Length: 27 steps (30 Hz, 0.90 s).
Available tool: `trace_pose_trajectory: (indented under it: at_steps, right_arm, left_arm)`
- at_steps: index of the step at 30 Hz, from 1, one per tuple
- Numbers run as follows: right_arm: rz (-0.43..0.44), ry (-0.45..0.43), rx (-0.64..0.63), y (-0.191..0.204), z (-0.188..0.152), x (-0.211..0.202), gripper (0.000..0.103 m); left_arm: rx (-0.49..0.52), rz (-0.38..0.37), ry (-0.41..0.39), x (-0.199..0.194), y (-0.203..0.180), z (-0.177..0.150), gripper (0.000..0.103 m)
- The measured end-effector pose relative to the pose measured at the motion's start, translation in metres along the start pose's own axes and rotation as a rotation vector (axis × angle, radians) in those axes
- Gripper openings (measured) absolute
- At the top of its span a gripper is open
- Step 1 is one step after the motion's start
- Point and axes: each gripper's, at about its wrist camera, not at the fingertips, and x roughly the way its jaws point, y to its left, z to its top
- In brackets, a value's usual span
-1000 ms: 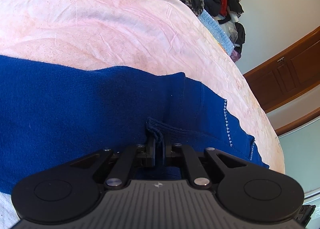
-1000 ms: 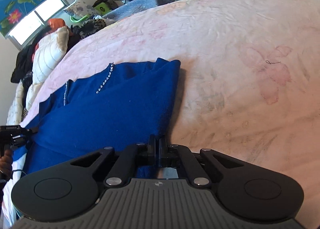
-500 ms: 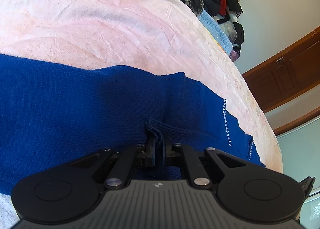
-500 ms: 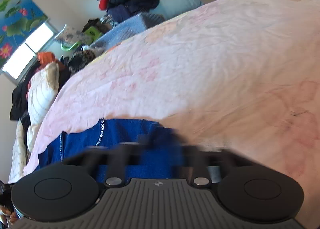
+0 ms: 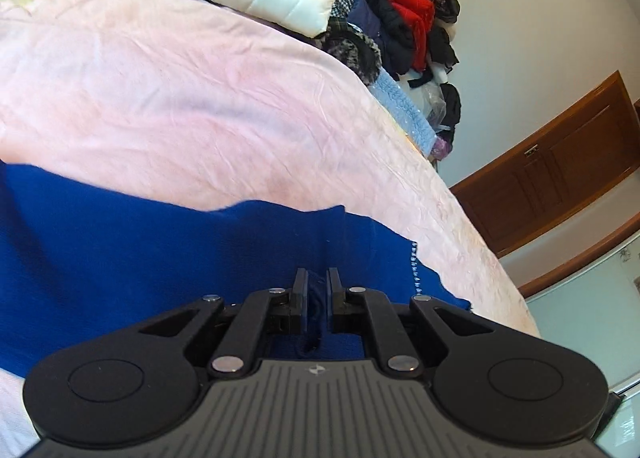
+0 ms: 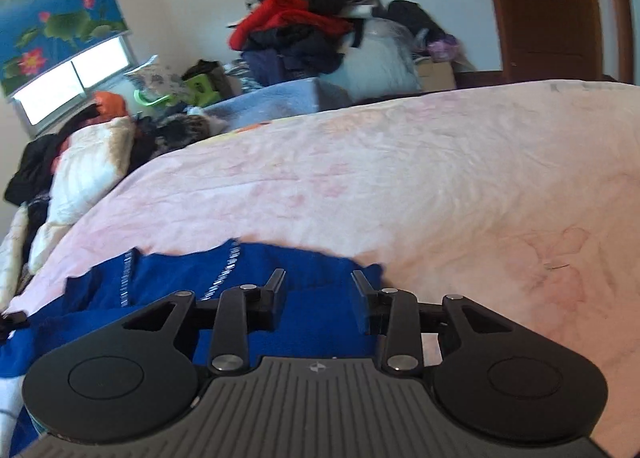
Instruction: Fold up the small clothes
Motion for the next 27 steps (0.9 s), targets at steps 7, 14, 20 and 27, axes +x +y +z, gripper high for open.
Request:
trace_pose_trajectory:
  at_steps: [7, 14, 20, 27]
  right_arm:
    - [0.015, 0.185, -0.217, 0.049, -0.037, 0.018, 0.049]
    - [0.063, 0.158, -0.189, 0.046, -0.058, 0.019, 0.066]
    - [0.043, 0.13, -0.265, 0.065, -0.07, 0.023, 0.089]
    - [0.02, 0.14, -0.312, 0.082, -0.076, 0.031, 0.101]
  left_arm:
    - [0.084, -0.094, 0.102, 0.042, -0.034, -0.027, 0.008]
    - [-0.103, -0.079, 0.167, 0.071, -0.004, -0.033, 0.005]
    - [-0.163, -0.083, -0.026, -0.022, 0.029, -0.028, 0.012]
    - [-0.66, 0.104, -0.505, -0.15, 0.169, -0.024, 0.069]
